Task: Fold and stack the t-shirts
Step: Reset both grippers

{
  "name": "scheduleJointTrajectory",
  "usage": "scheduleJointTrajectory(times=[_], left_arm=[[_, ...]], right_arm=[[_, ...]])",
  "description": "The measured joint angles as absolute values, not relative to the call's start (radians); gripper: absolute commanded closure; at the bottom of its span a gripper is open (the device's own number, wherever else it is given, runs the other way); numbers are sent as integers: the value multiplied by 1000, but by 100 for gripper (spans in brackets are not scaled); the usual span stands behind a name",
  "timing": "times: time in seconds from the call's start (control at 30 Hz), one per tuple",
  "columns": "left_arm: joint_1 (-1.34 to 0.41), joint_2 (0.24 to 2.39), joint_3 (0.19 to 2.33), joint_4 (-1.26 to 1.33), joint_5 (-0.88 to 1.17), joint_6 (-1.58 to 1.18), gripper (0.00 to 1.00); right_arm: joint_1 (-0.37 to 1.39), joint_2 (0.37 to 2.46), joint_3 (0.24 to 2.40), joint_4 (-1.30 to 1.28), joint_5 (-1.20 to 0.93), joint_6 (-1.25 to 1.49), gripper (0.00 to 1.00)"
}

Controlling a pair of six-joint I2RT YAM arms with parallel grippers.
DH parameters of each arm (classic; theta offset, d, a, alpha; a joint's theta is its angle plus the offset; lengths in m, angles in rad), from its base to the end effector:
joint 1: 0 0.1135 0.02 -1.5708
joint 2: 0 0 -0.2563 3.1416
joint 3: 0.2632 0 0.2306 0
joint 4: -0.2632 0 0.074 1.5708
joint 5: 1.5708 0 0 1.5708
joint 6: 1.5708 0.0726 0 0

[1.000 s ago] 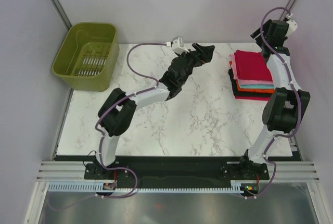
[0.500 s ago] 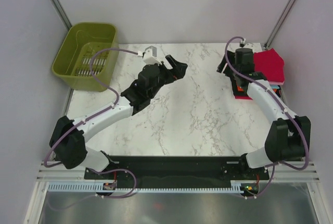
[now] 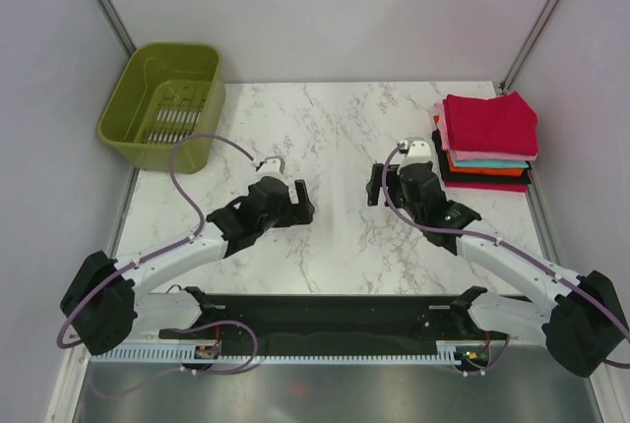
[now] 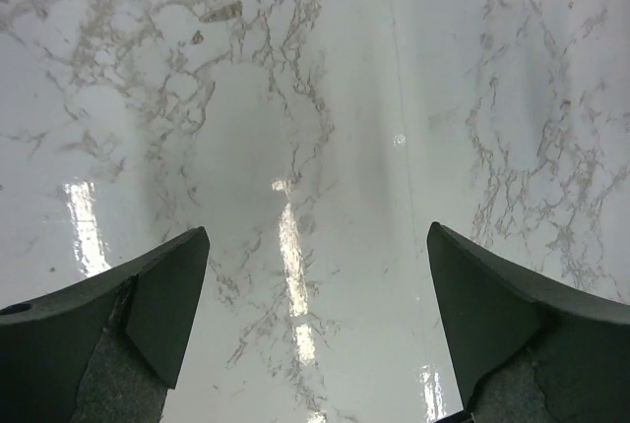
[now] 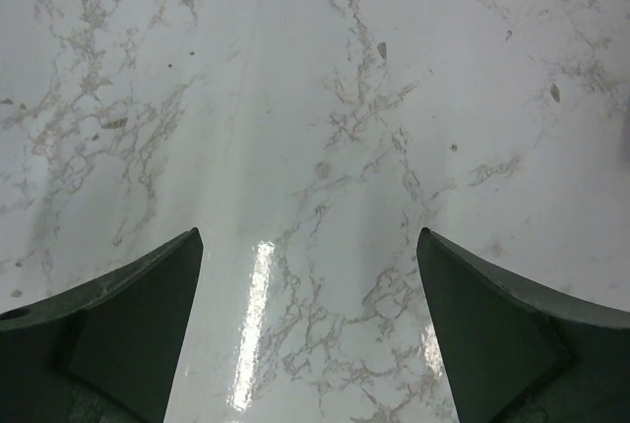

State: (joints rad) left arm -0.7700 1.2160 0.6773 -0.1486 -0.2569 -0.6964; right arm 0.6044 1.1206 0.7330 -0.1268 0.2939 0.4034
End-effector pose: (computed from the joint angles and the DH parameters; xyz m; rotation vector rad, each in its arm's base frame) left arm 0.2026 -0.1708 0.1996 -0.0552 2.2795 -0.5019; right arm 0.2277 0.1317 0.2451 -0.0298 2.0759 0.3146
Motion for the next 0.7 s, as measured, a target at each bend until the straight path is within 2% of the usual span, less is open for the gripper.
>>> scheduleJointTrajectory(times=[0.4, 0.7], left_arm=[[-763, 852, 509, -146, -369, -544, 0], [-763, 814, 490, -139, -392, -541, 0]], right_arm=[[620, 979, 497, 114, 408, 405, 2], [620, 1029, 488, 169, 443, 406, 2]])
